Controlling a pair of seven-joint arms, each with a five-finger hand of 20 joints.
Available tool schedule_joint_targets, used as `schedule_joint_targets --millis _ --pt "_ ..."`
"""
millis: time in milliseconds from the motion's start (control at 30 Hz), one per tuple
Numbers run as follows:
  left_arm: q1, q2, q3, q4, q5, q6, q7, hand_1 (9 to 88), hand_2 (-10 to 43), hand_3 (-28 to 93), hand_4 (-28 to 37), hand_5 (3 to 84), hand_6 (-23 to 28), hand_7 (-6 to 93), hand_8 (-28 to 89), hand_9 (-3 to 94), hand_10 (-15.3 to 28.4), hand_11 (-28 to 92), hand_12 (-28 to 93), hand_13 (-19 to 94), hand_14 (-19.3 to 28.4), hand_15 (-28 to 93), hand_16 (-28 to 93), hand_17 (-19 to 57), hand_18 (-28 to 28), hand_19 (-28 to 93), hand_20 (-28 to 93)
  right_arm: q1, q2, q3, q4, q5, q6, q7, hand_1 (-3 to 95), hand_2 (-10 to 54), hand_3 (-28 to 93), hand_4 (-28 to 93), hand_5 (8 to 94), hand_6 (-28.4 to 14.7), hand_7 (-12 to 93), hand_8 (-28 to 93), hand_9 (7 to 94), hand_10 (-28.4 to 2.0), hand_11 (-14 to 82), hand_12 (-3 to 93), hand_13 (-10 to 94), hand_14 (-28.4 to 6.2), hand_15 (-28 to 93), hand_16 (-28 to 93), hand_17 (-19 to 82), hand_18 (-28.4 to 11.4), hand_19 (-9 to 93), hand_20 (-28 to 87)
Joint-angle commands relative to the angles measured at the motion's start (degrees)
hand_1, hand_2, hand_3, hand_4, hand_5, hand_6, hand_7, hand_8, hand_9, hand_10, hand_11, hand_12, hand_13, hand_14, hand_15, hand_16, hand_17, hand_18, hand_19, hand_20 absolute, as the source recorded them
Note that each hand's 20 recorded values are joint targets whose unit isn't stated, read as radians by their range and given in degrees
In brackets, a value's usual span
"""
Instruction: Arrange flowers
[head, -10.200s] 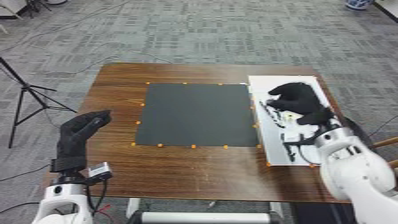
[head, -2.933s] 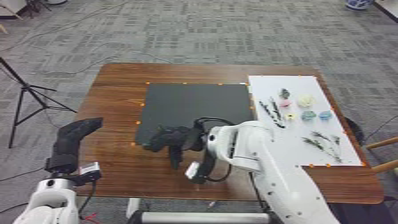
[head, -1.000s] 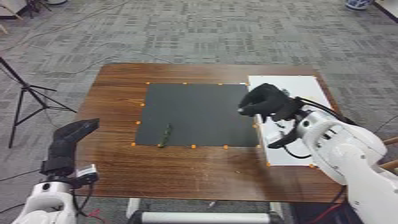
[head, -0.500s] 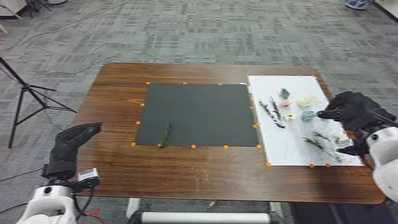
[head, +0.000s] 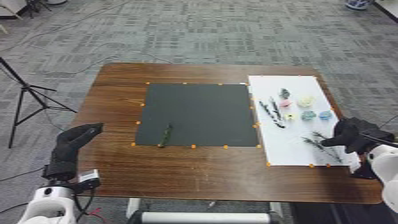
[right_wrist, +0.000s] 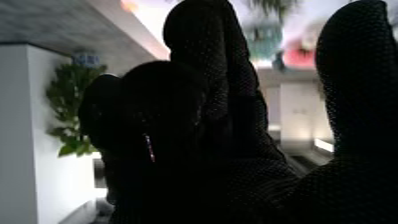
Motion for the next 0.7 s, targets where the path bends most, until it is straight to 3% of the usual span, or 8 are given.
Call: schedule_joint_targets --millis 33,100,167,467,600,700 --pt "1.35 -0.88 -0.67 -0.84 0.14 -0.78 -0.71 29.2 -2.6 70 -24.2 52.1 2.8 20.9 -10 48.6 13.2 21 11 36 15.0 18 1 3.1 12.3 11 17 0.26 1.44 -3.74 0.36 -0.96 2.25 2.52 35.6 -9.5 62 -16 68.9 -2.9 33 -3 84.1 -11.8 42.3 31.7 92 -3.0 58 33 57 -18.4 93 54" --pt "1.30 -0.89 -0.63 -0.82 0.09 -0.78 -0.62 29.0 -2.5 70 -24.2 52.2 2.9 20.7 -10 48.6 13.2 21 11 36 15.1 18 1 3.1 12.3 11 17 1.07 1.68 -4.61 0.31 -0.81 1.95 2.76 43.4 -9.5 56 -15 70.1 -1.1 32 17 86.1 -10.9 42.6 31.6 93 -2.4 58 33 59 -17.9 93 55" --pt "1.09 -0.84 -0.55 -0.71 0.04 -1.01 -0.60 29.0 -2.5 70 -24.3 52.2 2.8 20.7 -10 48.5 13.2 21 11 36 15.1 18 1 3.1 12.3 11 17 1.61 1.77 -4.86 0.05 -0.31 1.01 2.78 49.9 -9.5 51 -14 72.0 0.2 33 24 88.0 -10.1 42.7 31.6 94 -1.9 60 32 61 -17.6 93 56" --pt "1.78 -0.81 -1.00 -1.06 -0.54 -0.92 -0.53 28.8 -2.0 70 -24.4 52.3 2.9 20.6 -10 48.5 13.3 21 11 36 15.1 18 1 3.1 12.3 11 17 4.38 3.40 -5.29 -1.21 2.28 1.08 2.01 54.0 -9.5 56 -13 76.4 1.2 34 25 91.4 -9.1 42.9 31.2 94 -1.7 65 28 64 -17.4 93 58" --pt "2.41 -0.66 -1.38 -1.40 -1.23 -0.94 -0.63 28.5 -1.7 70 -24.5 52.3 2.9 20.6 -10 48.5 13.3 21 11 36 15.2 18 1 3.1 12.3 11 17 9.00 4.18 -5.18 -4.01 8.66 0.73 1.83 53.7 -9.5 59 -12 77.3 0.9 35 25 92.2 -9.0 42.9 31.1 94 -1.6 66 27 64 -17.5 93 59" --pt "2.14 -0.62 -1.22 -1.34 -1.06 -1.40 -0.91 28.2 -1.5 70 -24.6 52.3 2.9 20.6 -9 48.6 13.4 21 11 36 15.2 18 1 3.1 12.3 11 17 13.91 5.43 -8.17 -5.56 8.48 2.14 0.44 53.6 -9.5 59 -11 77.9 0.6 34 25 92.7 -9.2 42.6 31.0 94 -1.8 67 26 65 -17.3 93 59"
